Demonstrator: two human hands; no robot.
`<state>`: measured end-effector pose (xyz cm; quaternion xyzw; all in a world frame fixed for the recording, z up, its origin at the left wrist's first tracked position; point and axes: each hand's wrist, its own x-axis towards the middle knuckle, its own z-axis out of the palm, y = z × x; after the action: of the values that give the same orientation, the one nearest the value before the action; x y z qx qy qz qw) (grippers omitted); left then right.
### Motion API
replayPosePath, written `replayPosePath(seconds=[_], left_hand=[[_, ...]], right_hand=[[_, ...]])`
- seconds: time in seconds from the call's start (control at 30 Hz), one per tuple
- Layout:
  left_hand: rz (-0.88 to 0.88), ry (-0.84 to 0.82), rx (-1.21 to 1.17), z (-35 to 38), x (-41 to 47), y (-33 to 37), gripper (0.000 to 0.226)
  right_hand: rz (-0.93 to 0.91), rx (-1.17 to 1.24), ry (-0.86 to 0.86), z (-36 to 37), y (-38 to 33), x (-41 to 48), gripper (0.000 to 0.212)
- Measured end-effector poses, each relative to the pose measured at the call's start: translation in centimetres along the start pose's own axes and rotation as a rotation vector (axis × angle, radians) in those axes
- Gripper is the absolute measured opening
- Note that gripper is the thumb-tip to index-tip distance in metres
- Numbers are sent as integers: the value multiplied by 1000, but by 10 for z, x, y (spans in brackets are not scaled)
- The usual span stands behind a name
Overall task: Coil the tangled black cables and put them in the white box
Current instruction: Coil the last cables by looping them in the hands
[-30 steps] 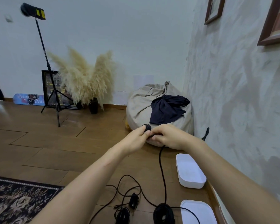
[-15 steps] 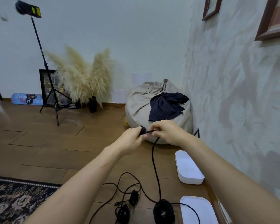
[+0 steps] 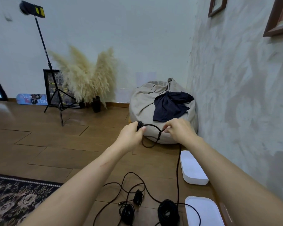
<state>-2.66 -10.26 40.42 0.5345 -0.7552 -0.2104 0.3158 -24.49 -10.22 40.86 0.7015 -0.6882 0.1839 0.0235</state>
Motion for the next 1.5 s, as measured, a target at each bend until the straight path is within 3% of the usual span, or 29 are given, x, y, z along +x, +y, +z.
replayPosePath(seconds=[0.13, 0.3, 0.53, 0.63, 0.7, 0.83, 0.97, 1.13, 1.33, 1.4, 1.5], left_hand=[[19, -4, -23, 0, -3, 4, 36], [16, -9, -66, -4, -6, 9, 34], [34, -7, -148, -7, -7, 11, 28], [43, 25, -176, -10, -7, 10, 25], [52, 62, -199, -14, -6, 11, 25], [67, 152, -267, -25, 0, 15, 23], [71, 210, -320, -36, 9, 19, 24], [107, 237, -343, -55, 26, 42, 27], [285, 402, -459, -117, 57, 107, 22], [326, 417, -483, -129, 62, 116, 20], [250, 314, -418, -111, 59, 92, 22]], right_hand=[[-69, -98, 109, -2, -3, 0, 18], [-98, -145, 71, 6, -14, -1, 22], [-103, 202, -223, 4, -17, -13, 35], [-123, 314, -215, -1, -18, -12, 18], [-144, 383, -187, -5, -17, -8, 18], [-160, 441, -144, -29, -19, 5, 45], [-183, 420, -60, -53, -23, 26, 31], [-245, 315, 69, -93, -38, 53, 31], [-376, 400, 399, -196, -72, 99, 30], [-432, 408, 406, -213, -80, 107, 29], [-400, 290, 271, -178, -75, 109, 36]])
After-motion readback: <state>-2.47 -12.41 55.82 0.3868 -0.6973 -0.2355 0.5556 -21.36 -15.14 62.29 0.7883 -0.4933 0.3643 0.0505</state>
